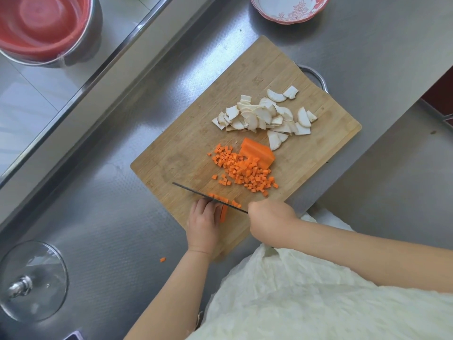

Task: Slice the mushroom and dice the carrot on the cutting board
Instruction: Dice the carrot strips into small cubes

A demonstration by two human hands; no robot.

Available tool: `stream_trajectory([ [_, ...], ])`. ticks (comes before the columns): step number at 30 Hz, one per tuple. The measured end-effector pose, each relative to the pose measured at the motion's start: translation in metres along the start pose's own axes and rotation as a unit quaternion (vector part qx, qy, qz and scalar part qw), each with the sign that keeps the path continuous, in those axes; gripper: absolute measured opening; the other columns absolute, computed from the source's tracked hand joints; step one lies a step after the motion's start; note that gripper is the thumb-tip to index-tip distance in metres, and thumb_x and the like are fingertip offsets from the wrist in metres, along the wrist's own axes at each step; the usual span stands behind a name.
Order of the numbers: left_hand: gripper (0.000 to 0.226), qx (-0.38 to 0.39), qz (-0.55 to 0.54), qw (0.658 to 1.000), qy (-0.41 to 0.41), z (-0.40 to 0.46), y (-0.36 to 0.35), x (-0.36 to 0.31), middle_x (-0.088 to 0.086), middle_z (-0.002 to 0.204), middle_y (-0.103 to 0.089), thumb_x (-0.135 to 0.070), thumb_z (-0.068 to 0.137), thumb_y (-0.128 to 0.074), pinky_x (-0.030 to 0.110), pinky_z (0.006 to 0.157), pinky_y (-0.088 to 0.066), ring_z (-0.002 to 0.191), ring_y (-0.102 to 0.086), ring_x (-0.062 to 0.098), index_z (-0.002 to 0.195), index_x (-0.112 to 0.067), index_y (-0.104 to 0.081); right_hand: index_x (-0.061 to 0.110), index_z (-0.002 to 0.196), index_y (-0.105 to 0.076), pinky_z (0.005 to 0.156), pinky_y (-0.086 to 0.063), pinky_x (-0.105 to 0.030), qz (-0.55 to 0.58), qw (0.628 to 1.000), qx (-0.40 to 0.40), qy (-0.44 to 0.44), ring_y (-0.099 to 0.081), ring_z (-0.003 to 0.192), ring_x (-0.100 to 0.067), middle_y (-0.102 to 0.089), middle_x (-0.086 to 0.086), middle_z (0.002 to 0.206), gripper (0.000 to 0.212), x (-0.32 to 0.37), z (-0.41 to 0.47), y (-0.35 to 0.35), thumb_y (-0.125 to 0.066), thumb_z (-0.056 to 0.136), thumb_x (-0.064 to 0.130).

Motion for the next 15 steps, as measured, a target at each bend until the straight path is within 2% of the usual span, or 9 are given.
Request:
stream_trajectory([
  [1,0.029,0.001,0.001,1.0,0.0,0.0,0.0,0.001,0.009,0.084,-0.064,-0.022,0.091,-0.048,0.034,0.064,-0.049,0.084,-0.05,0.024,0.083,-0.004,-0.069,0.013,0.083,-0.049,0.051,-0.035,-0.024,-0.004,1.0,0.012,-0.012,-0.056,0.08,-0.027,-0.053,-0.006,0.08,0.016,0.0,0.002,-0.002,-0.045,0.091,0.0],
  [3,0.029,0.001,0.003,1.0,-0.002,0.0,-0.002,0.002,0.009,0.083,-0.064,-0.022,0.091,-0.049,0.035,0.063,-0.05,0.083,-0.051,0.025,0.082,-0.004,-0.069,0.01,0.1,-0.057,0.061,-0.041,-0.027,-0.007,0.999,0.026,-0.034,-0.061,0.091,-0.028,-0.062,-0.009,0.097,0.018,0.0,0.004,-0.005,-0.045,0.091,0.0],
  [5,0.029,0.003,0.007,1.0,-0.008,0.0,-0.002,0.002,0.008,0.084,-0.064,-0.023,0.092,-0.049,0.036,0.063,-0.05,0.083,-0.051,0.024,0.084,-0.005,-0.07,0.009,0.108,-0.058,0.064,-0.041,-0.028,0.004,0.999,0.03,-0.039,-0.061,0.094,-0.028,-0.063,-0.01,0.105,0.022,-0.001,0.008,-0.01,-0.045,0.092,0.001],
  [8,0.027,0.011,0.013,1.0,-0.015,0.002,0.0,-0.002,0.006,0.086,-0.064,-0.024,0.092,-0.051,0.034,0.061,-0.049,0.081,-0.053,0.024,0.087,-0.007,-0.071,0.008,0.109,-0.058,0.067,-0.043,-0.03,0.079,0.995,0.025,-0.049,-0.061,0.095,-0.03,-0.062,-0.011,0.106,0.019,-0.01,0.017,-0.011,-0.046,0.097,0.016],
  [11,0.026,0.011,0.022,0.999,-0.023,0.002,0.004,-0.007,0.006,0.087,-0.063,-0.023,0.091,-0.051,0.031,0.059,-0.047,0.082,-0.052,0.023,0.085,-0.007,-0.07,0.008,0.112,-0.057,0.073,-0.048,-0.034,0.164,0.985,0.02,-0.054,-0.061,0.097,-0.03,-0.063,-0.011,0.105,0.03,-0.019,0.023,-0.011,-0.046,0.098,0.032],
  [15,0.029,0.01,0.024,0.999,-0.032,-0.002,0.003,-0.007,0.009,0.086,-0.064,-0.024,0.093,-0.05,0.034,0.059,-0.049,0.08,-0.054,0.025,0.086,-0.005,-0.07,0.012,0.097,-0.058,0.063,-0.042,-0.03,0.104,0.995,-0.005,0.002,-0.059,0.086,-0.029,-0.058,-0.005,0.087,0.024,-0.015,0.015,-0.005,-0.042,0.099,0.029],
])
Point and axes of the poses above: each hand's wrist, its own z-axis towards the middle knuckle, its own y-axis out of the back of the hand, x = y × z, the point moved 9 cm from there along z, towards the middle knuckle
